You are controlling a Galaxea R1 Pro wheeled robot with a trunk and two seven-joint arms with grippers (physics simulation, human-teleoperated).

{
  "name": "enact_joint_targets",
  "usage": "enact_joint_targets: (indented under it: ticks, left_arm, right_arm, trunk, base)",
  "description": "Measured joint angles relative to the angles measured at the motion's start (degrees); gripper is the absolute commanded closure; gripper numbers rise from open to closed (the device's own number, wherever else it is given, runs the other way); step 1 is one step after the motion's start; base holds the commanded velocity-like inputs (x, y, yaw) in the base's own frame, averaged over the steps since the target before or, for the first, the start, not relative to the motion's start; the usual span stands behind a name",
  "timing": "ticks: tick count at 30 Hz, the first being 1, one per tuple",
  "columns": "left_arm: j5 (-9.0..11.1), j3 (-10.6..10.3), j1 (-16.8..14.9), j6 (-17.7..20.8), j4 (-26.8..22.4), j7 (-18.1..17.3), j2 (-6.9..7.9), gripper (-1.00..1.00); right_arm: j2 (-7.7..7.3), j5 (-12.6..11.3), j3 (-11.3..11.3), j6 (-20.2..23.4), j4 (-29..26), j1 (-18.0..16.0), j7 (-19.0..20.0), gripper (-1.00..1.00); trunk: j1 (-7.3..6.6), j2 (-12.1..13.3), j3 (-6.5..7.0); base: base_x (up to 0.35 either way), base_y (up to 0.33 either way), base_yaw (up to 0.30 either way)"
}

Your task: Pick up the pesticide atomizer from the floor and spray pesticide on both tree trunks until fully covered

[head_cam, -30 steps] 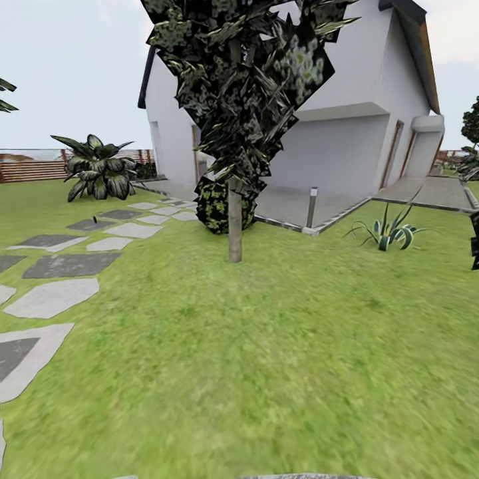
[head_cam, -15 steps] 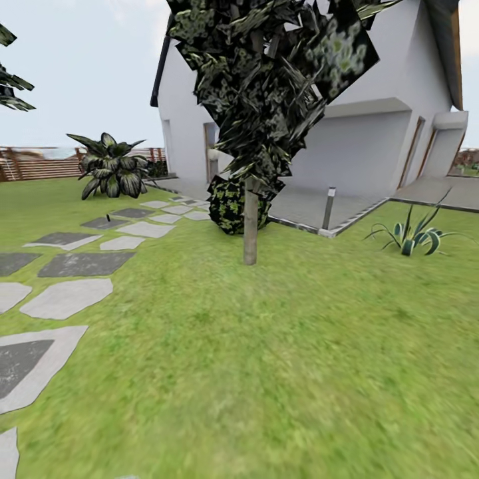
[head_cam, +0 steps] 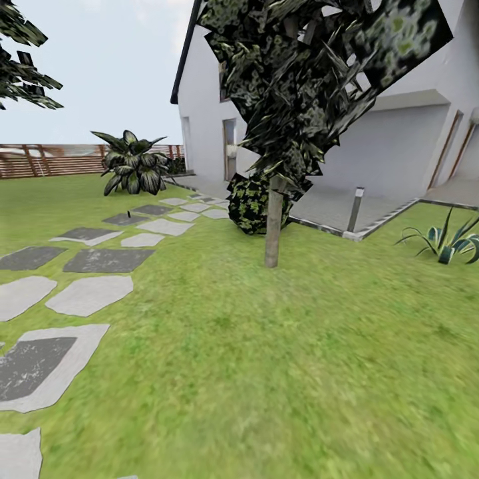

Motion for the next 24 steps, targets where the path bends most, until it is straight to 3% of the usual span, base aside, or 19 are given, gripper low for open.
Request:
enact_joint_targets:
  ticks: [24]
  left_arm:
    - [0.0,-0.1,0.0,0.0,0.0,0.0,-0.07,-1.0]
  right_arm:
    - [0.0,0.1,0.1,0.0,0.0,0.0,0.1,-1.0]
  trunk:
    - [0.0,0.0,-0.12]
  base:
    - [0.289,0.209,0.019]
